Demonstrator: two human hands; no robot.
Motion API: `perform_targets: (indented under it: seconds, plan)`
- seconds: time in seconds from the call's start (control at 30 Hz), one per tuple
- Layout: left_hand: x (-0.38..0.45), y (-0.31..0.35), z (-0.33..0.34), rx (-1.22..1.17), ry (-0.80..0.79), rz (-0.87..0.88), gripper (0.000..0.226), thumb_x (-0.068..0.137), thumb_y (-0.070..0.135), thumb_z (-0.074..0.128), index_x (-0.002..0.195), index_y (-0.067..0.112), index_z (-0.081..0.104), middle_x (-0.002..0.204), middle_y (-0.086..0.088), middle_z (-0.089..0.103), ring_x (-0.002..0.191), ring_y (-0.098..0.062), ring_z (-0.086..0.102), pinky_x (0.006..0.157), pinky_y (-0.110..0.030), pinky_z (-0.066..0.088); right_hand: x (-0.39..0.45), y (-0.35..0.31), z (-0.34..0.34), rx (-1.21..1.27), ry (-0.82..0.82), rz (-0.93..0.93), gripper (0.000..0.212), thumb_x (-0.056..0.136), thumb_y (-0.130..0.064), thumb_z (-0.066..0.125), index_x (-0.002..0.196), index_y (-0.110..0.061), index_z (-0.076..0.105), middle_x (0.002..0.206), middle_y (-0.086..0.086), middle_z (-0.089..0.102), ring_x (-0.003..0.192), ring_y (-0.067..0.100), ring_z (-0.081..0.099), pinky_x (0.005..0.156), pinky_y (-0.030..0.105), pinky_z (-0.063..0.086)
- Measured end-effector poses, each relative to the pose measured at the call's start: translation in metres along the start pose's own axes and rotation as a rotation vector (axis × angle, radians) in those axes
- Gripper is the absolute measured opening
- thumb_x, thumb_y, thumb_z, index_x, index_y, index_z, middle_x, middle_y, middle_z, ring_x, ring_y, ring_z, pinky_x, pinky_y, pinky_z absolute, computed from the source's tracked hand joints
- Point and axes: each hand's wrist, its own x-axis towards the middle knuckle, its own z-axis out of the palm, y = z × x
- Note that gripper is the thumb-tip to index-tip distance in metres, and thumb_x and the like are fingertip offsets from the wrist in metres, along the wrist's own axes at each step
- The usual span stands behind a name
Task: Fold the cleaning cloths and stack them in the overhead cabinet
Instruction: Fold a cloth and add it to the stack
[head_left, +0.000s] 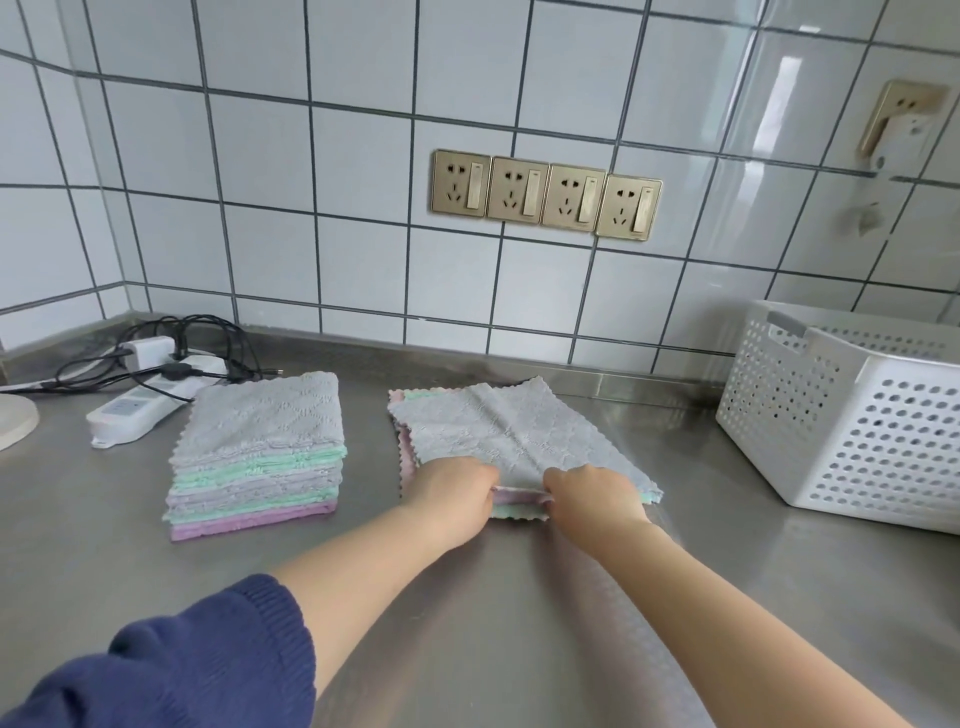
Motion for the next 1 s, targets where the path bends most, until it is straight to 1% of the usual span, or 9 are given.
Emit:
perform_targets:
  seconds: [0.23,0.3,0.37,0.47,0.6,0.7,0.77,0.87,1.0]
  plan:
    - [0.004,-0.017,-0.014,-0.092,0.07,0.009,0.019,0.091,0.016,0.046,0.101,0.018,0.062,0.104,-0.005,0.061,0.1,-0.027,0.056,0.076,-0.031,0.045,-0.004,0.026,0.007,-0.05,0.065,0.088,0.026,0.083,-0.003,0.045,0.101,-0.018,0.055,0.104,0.002,0.061,0.097,0.025,0.058,0.069,0.03,0.037]
    - [0.005,-0.02,-0.027,-0.102,0.146,-0.004,0.019,0.092,0.018,0.045,0.1,0.018,0.062,0.104,-0.004,0.061,0.099,-0.027,0.056,0.075,-0.031,0.044,-0.005,0.034,0.001,-0.009,0.169,0.144,0.018,0.079,-0.003,0.051,0.088,-0.019,0.05,0.091,0.001,0.065,0.077,0.026,0.057,0.065,0.029,0.036]
    - [0.003,-0.025,-0.038,-0.136,0.214,-0.007,0.019,0.093,0.019,0.044,0.099,0.018,0.062,0.104,-0.003,0.062,0.1,-0.026,0.056,0.079,-0.033,0.045,-0.007,0.044,-0.004,0.076,0.351,0.169,0.013,0.078,-0.003,0.058,0.079,-0.015,0.052,0.068,0.004,0.066,0.056,0.028,0.05,0.075,0.032,0.046]
    - [-0.013,-0.031,-0.057,-0.186,0.274,0.01,0.017,0.093,0.02,0.047,0.099,0.017,0.063,0.104,-0.001,0.065,0.101,-0.023,0.057,0.079,-0.031,0.039,-0.024,0.057,-0.014,0.168,0.54,0.083,0.004,0.082,-0.007,0.058,0.085,-0.008,0.055,0.06,0.006,0.064,0.058,0.03,0.06,0.099,0.044,0.042]
    - [-0.053,-0.037,-0.082,-0.307,0.256,0.065,0.015,0.093,0.017,0.052,0.101,0.013,0.064,0.103,-0.002,0.067,0.098,-0.022,0.058,0.078,-0.029,0.038,-0.067,0.054,-0.028,0.25,0.663,-0.104,0.016,0.08,-0.002,0.065,0.085,-0.008,0.051,0.058,0.003,0.062,0.055,0.029,0.059,0.098,0.047,0.044]
    - [-0.095,-0.037,-0.089,-0.356,0.147,0.077,0.014,0.094,0.022,0.051,0.101,0.017,0.061,0.098,0.001,0.067,0.091,-0.021,0.059,0.073,-0.028,0.041,-0.114,0.042,-0.031,0.326,0.595,-0.132,0.014,0.083,-0.005,0.067,0.088,-0.008,0.054,0.067,0.004,0.064,0.061,0.029,0.06,0.076,0.034,0.047]
    - [-0.117,-0.036,-0.087,-0.357,0.068,0.094,0.013,0.094,0.026,0.052,0.1,0.019,0.06,0.092,0.008,0.064,0.082,-0.012,0.057,0.069,-0.023,0.039,-0.139,0.035,-0.035,0.407,0.43,-0.081,0.01,0.09,-0.018,0.059,0.098,-0.012,0.057,0.079,0.004,0.067,0.073,0.032,0.061,0.062,0.033,0.042]
    - [-0.146,-0.036,-0.083,-0.398,-0.071,0.103,0.007,0.094,0.03,0.052,0.088,0.027,0.053,0.077,0.024,0.052,0.068,0.007,0.047,0.059,-0.008,0.032,-0.162,0.026,-0.035,0.509,0.243,-0.055,0.014,0.093,-0.032,0.053,0.1,-0.02,0.055,0.071,-0.005,0.065,0.067,0.025,0.058,0.064,0.034,0.045]
    - [-0.172,-0.041,-0.078,-0.414,-0.248,0.078,0.019,0.092,0.039,0.052,0.075,0.04,0.046,0.08,0.022,0.052,0.07,0.005,0.046,0.064,-0.018,0.035,-0.177,0.018,-0.042,0.592,0.014,-0.068,0.01,0.09,-0.039,0.056,0.09,-0.03,0.058,0.065,-0.007,0.06,0.057,0.01,0.047,0.055,0.02,0.036]
